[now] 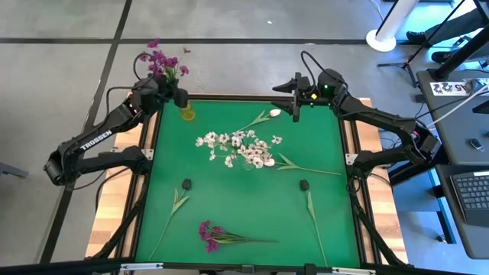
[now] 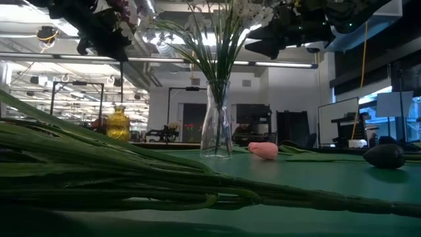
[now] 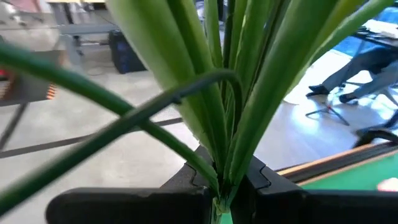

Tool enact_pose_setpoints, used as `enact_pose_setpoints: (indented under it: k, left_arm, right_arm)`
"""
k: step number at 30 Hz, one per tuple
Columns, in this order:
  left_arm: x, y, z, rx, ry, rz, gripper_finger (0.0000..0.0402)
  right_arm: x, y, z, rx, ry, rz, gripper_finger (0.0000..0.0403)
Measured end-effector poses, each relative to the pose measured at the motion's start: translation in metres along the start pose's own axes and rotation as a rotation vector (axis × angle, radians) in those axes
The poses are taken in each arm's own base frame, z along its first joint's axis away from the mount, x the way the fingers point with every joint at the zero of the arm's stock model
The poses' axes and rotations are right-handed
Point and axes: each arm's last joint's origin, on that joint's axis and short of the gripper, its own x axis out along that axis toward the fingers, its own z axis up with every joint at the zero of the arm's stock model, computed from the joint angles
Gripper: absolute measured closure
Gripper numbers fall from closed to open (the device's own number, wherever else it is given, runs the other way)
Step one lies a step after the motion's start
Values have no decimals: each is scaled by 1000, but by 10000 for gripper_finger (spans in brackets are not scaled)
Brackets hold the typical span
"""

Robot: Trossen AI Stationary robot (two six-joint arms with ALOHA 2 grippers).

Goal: Sort flowers into vase by color
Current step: Put the top purple flowers into the yellow vase

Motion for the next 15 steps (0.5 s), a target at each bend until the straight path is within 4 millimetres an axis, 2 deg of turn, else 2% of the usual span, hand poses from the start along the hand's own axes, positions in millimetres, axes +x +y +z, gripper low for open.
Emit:
enact_pose_setpoints:
  k: [7, 15]
  left_arm:
    - [9, -2, -6, 50, 42, 63, 387]
    - [31, -11, -20, 71, 141, 53, 387]
  right_arm:
    - [0, 0, -1, -4, 6, 0, 110]
    - [0, 0, -1, -4, 7, 1, 110]
